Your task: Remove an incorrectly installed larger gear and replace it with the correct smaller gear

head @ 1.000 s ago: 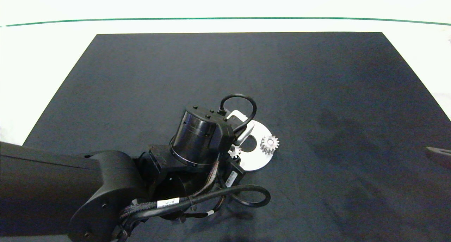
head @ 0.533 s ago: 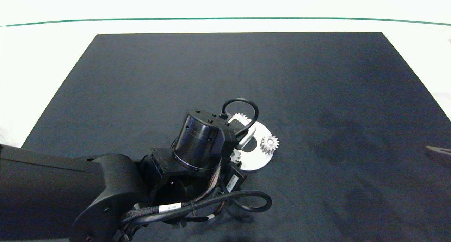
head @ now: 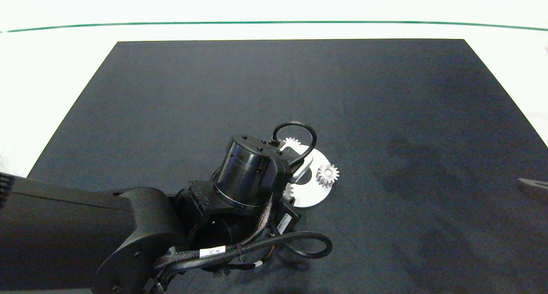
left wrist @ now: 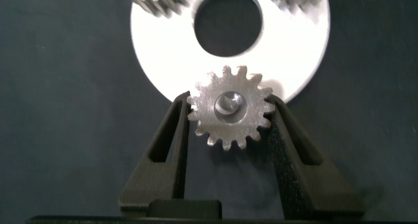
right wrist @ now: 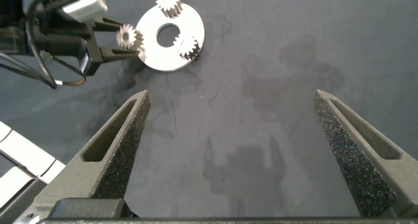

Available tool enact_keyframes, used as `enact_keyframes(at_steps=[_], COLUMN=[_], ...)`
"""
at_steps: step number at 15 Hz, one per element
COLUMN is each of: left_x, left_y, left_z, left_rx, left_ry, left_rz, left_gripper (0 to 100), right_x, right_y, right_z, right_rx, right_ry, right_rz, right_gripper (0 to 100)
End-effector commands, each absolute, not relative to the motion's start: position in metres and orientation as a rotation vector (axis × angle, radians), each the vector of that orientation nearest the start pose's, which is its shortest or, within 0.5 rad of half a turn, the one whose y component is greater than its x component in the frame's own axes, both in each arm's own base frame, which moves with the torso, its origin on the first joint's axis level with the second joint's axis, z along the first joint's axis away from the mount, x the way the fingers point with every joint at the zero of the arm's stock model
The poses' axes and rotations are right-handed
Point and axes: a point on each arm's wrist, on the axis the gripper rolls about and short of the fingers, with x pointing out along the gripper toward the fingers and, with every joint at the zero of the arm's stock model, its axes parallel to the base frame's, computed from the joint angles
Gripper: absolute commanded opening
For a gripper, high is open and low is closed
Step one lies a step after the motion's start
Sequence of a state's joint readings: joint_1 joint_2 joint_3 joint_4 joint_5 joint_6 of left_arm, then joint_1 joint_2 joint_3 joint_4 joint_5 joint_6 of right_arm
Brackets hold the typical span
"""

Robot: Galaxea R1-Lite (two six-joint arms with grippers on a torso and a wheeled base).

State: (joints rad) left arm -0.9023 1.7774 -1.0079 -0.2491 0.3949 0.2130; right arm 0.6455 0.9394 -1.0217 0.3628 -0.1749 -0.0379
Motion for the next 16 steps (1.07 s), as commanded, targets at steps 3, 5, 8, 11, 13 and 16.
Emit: enact_keyframes(at_steps=[3,5,8,11,13,16], left_x=[0.2099,0.2108,0.2115,0.2110,0.2095,0.2086], left_y=[-0.2539,-0.2551,-0.2559,-0.2570,-0.2592,-0.2597], left_z=[0.1733,0.1734,0.1758,0.1772,0.1777,0.1773], left_rx=[0.529,0.528,0.524,0.523,0.523,0.526], left_ry=[0.370,0.369,0.361,0.358,0.355,0.355], left_rz=[-0.541,-0.541,-0.540,-0.543,-0.551,-0.554], left_gripper=[19,19,19,19,19,19], right_x=[0.0732,0.0725,0.0725,0.0710,0.0699,0.0699], right_y=[0.0503,0.0497,0.0497,0.0486,0.0477,0.0478], right_z=[0.3033,0.3035,0.3035,0.3041,0.3045,0.3045], right_rx=[-0.151,-0.150,-0.150,-0.147,-0.146,-0.146], right_ry=[0.252,0.249,0.249,0.244,0.239,0.240], right_rz=[0.473,0.471,0.473,0.473,0.471,0.473], right_gripper=[100,100,100,100,100,100])
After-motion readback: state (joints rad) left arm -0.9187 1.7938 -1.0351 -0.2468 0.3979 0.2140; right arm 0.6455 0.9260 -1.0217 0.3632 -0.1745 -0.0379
